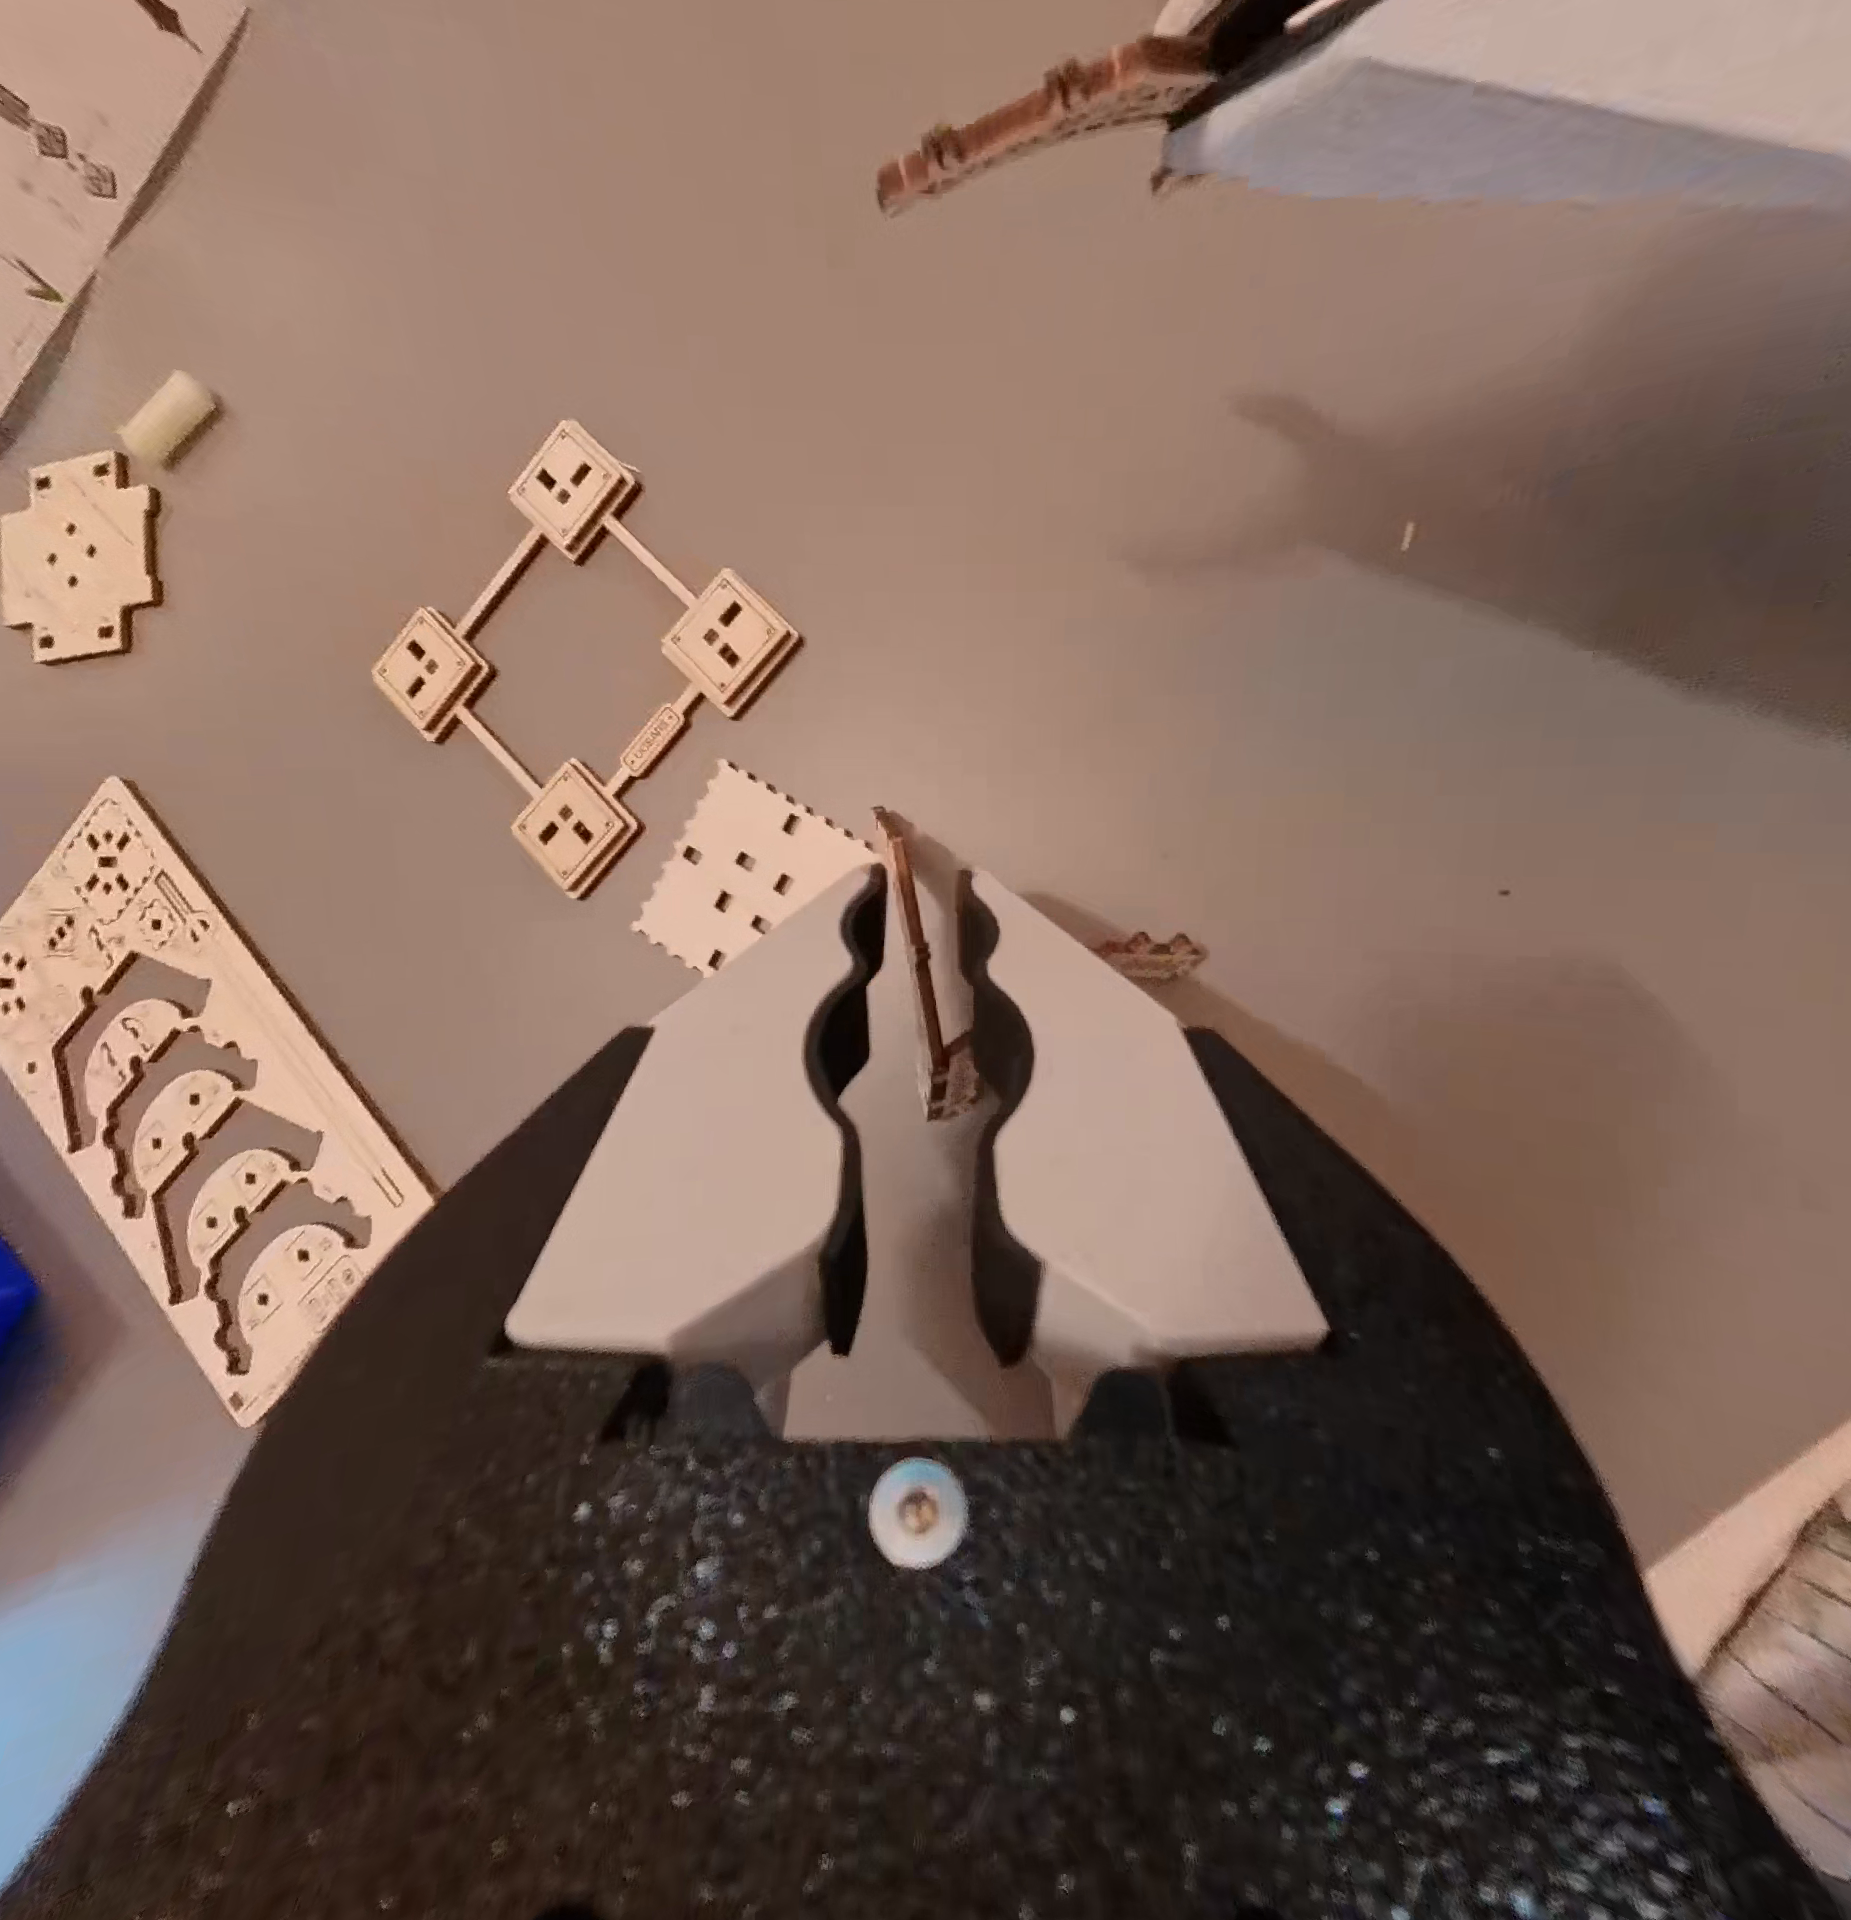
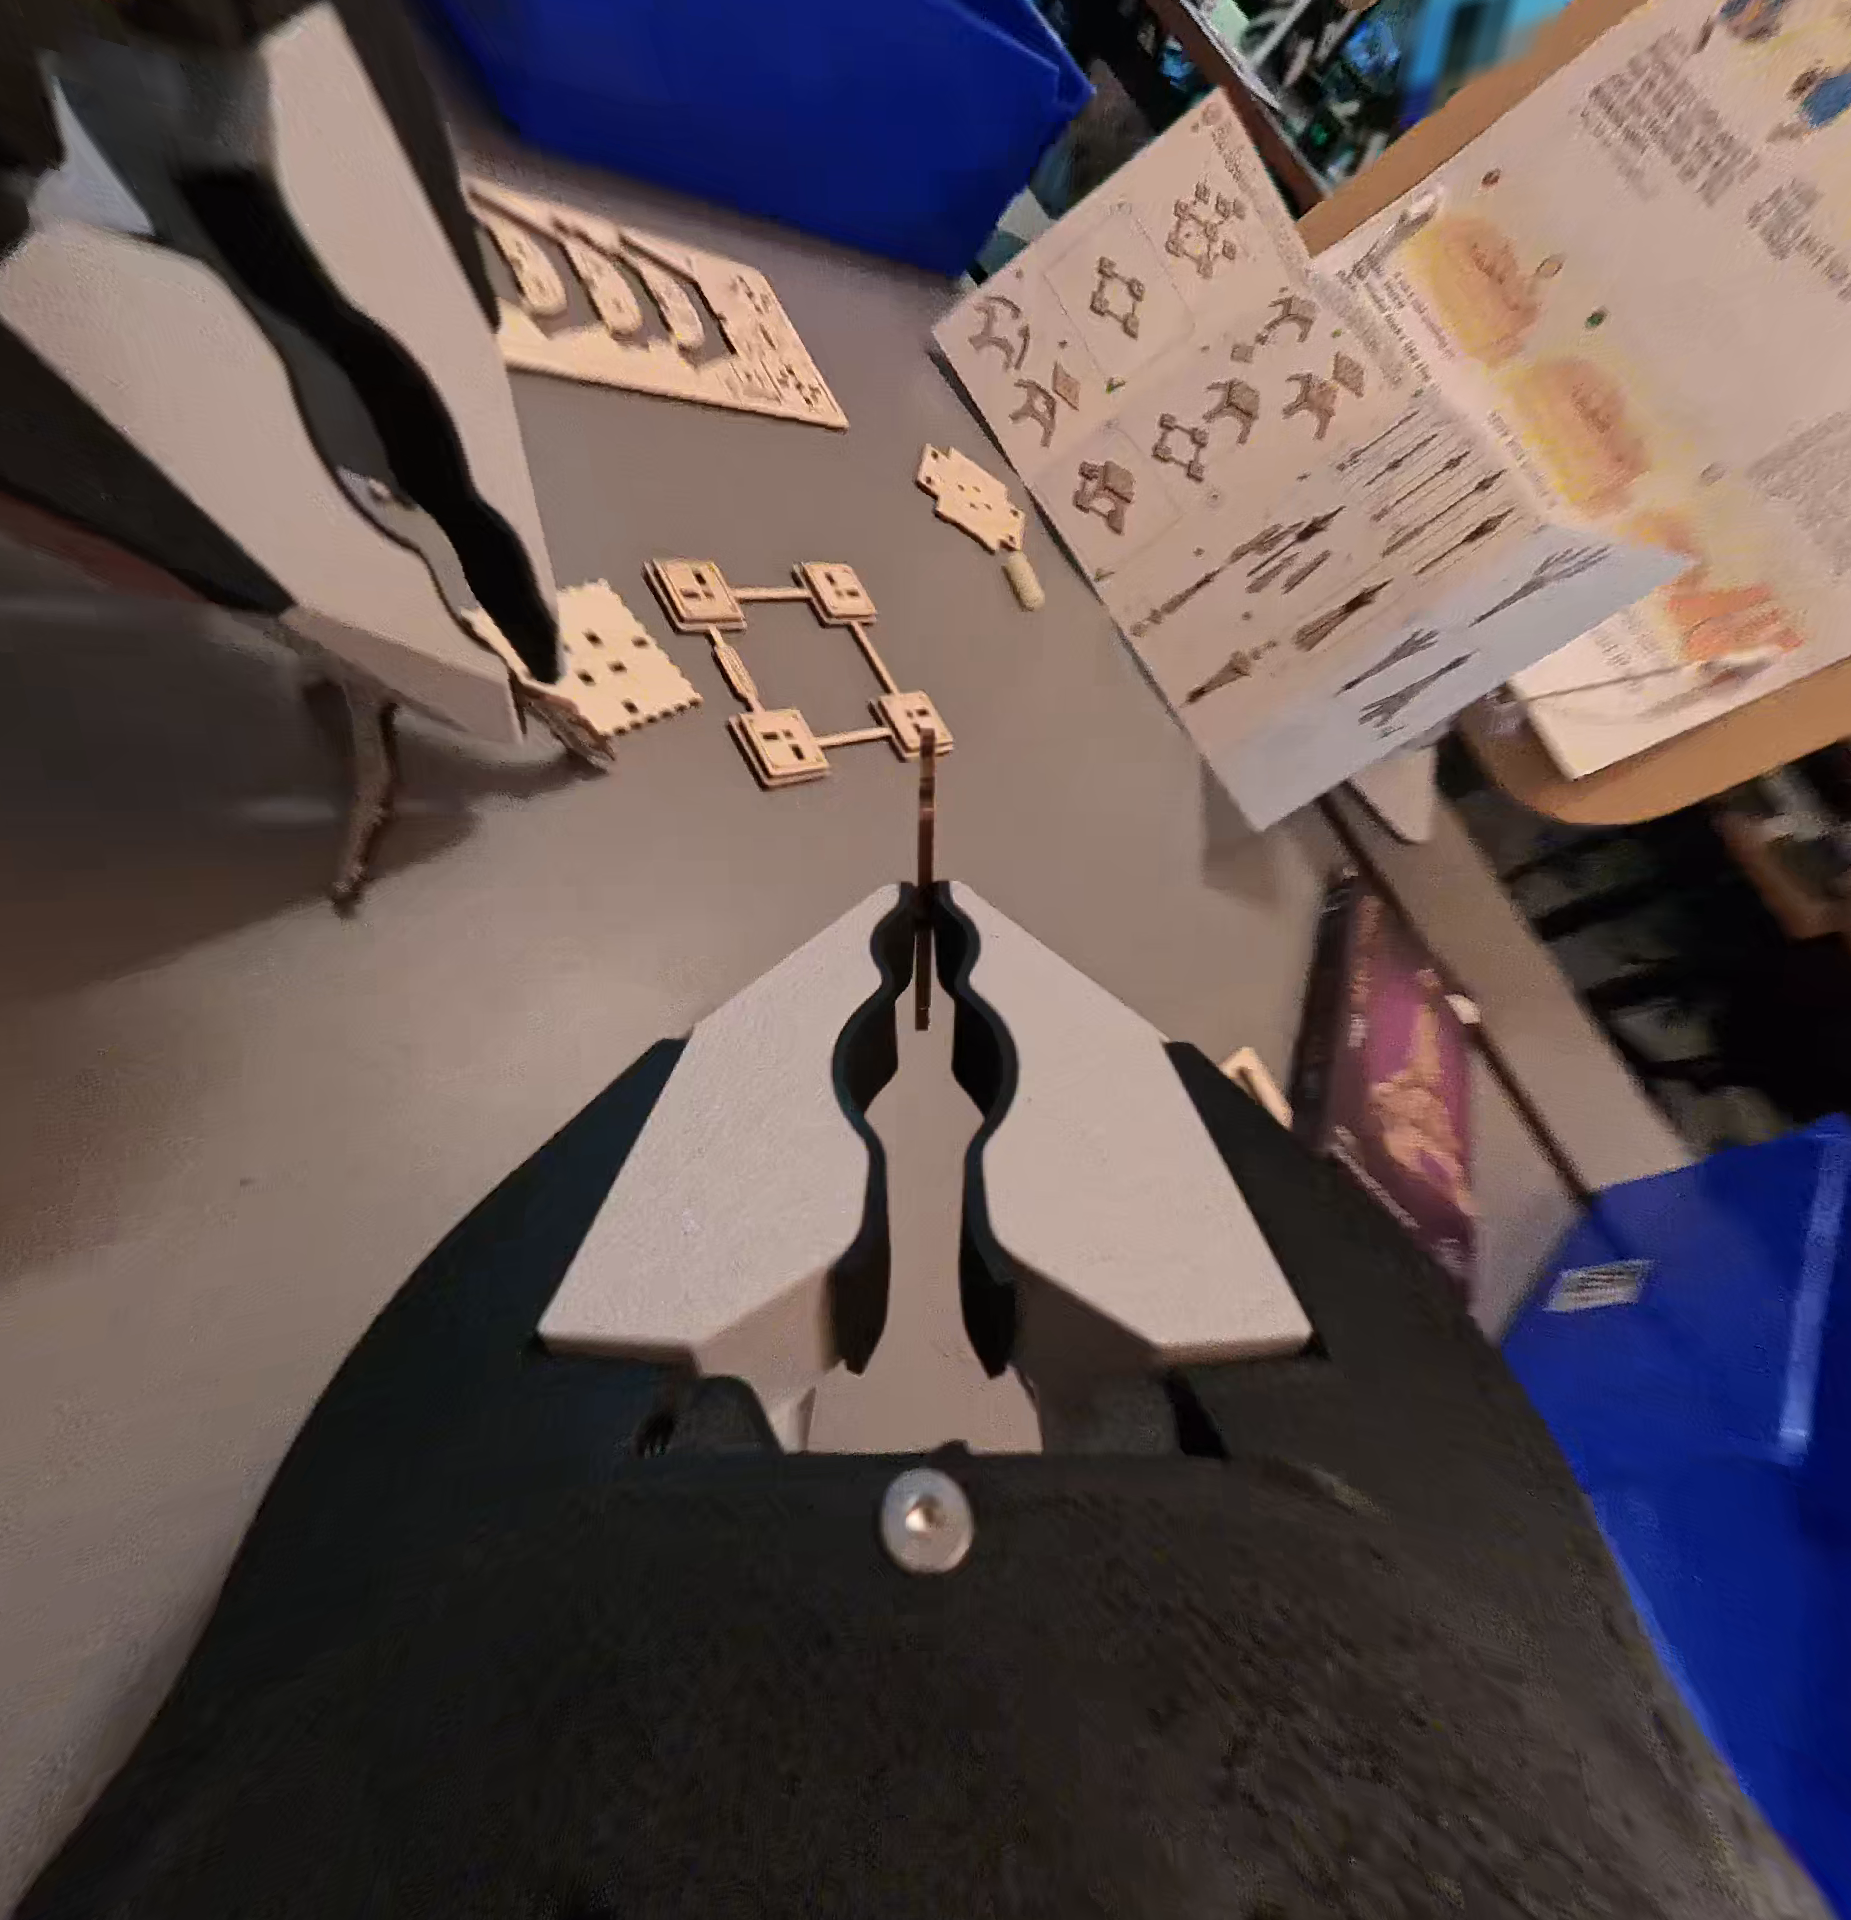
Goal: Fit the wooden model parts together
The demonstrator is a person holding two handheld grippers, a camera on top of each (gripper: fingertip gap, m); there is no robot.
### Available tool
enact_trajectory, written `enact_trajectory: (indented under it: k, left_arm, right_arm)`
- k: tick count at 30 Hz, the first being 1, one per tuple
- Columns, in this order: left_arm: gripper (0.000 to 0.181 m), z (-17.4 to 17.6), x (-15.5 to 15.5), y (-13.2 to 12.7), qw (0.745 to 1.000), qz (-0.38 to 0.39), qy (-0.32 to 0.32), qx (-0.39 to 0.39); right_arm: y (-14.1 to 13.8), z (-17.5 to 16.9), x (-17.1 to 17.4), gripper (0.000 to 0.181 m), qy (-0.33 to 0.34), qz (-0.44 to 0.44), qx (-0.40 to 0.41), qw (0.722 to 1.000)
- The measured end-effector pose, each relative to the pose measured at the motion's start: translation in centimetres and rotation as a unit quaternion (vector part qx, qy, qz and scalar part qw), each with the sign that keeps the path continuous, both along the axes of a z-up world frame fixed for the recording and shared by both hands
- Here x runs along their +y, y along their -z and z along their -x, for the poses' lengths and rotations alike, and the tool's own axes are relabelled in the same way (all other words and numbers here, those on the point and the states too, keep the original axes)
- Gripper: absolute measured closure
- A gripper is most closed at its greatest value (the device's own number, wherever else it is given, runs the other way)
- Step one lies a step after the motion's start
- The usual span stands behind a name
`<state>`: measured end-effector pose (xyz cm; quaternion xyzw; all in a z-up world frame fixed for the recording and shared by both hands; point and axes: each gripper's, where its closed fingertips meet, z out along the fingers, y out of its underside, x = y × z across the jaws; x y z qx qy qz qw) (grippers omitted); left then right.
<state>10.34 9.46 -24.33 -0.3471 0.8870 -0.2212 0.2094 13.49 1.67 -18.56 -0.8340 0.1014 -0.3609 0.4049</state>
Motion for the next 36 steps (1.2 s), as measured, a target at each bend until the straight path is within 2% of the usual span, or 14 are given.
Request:
enact_trajectory:
  k: [1, 5, 9, 11, 13, 15, 18, 24, 29, 32, 36]
  left_arm:
    - [0.172, 0.0, 0.2, 0.3, 1.000, -0.010, -0.005, 0.006]
    - [0.178, -0.2, 0.5, 1.2, 0.999, -0.038, -0.009, 0.019]
    - [0.181, -0.9, 0.8, 0.7, 0.999, -0.046, -0.012, -0.021]
    - [0.181, -1.7, 1.0, -0.6, 0.996, -0.039, -0.022, -0.076]
    - [0.181, -2.8, 0.8, -3.1, 0.985, -0.016, -0.034, -0.171]
    - [0.181, -3.2, 0.6, -5.9, 0.961, 0.003, -0.040, -0.274]
    - [0.181, -2.9, 0.8, -8.9, 0.904, -0.039, -0.046, -0.422]
    - [0.181, -1.2, -0.5, -11.0, 0.820, -0.134, -0.034, -0.555]
    - [0.181, -1.3, -1.4, -10.7, 0.818, -0.130, -0.026, -0.559]
    - [0.181, -1.6, -1.5, -10.3, 0.836, -0.099, -0.026, -0.540]
    - [0.181, -1.8, -1.5, -10.0, 0.846, -0.079, -0.031, -0.526]
  right_arm:
    - [0.1, 0.0, 0.1, 0.180, 0.004, 0.018, -0.021, 1.000]
    - [0.2, 0.5, 1.3, 0.181, 0.002, 0.038, -0.061, 0.997]
    - [0.0, 0.1, 1.0, 0.181, 0.022, 0.052, -0.092, 0.994]
    - [-0.4, 0.0, 0.9, 0.181, 0.033, 0.051, -0.113, 0.992]
    - [-1.0, -0.2, 0.8, 0.181, 0.047, 0.053, -0.137, 0.988]
    - [-1.9, -0.1, 0.9, 0.181, 0.057, 0.046, -0.175, 0.982]
    - [-3.2, 0.3, 1.4, 0.181, 0.059, 0.010, -0.214, 0.975]
    - [-5.4, 1.6, 2.1, 0.181, 0.059, -0.060, -0.249, 0.965]
    - [-5.1, 1.9, 2.9, 0.181, 0.037, -0.081, -0.231, 0.969]
    - [-4.7, 1.9, 3.1, 0.181, 0.028, -0.099, -0.209, 0.972]
    - [-4.0, 1.6, 3.1, 0.181, 0.035, -0.092, -0.199, 0.975]
